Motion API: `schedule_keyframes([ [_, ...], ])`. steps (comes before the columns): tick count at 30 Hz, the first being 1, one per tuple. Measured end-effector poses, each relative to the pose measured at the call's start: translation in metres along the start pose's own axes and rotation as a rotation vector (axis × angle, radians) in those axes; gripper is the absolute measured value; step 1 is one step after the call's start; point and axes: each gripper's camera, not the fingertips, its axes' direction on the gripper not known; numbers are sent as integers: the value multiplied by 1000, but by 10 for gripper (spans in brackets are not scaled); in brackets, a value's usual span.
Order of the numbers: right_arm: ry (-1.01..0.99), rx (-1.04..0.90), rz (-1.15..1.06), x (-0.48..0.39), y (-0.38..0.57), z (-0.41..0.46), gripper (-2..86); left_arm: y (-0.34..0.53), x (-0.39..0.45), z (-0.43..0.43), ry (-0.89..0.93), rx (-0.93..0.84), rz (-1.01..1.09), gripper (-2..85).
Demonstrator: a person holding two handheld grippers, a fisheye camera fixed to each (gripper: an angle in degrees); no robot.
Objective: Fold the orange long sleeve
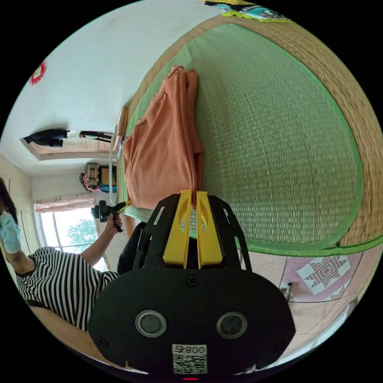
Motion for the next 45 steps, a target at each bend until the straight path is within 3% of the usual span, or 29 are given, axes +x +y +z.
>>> schedule_keyframes([
  [9,-90,34,62,10,-7,-7,18,18,-28,29,62,62,-30,61],
  [16,-109,61,96,-15,-11,-17,19,51,-55,68,233,108,-146,80],
  [27,-32,145,181,-84,8,-54,2,68,-87,129,446,190,-295,48],
  [33,29,141,-55,-252,-36,-31,0,83,-94,142,507,218,-329,31],
  [38,213,24,-360,-449,-120,77,1,93,-90,138,515,232,-304,26],
  [45,444,-136,-475,-579,-195,237,2,102,-78,125,513,234,-247,24],
])
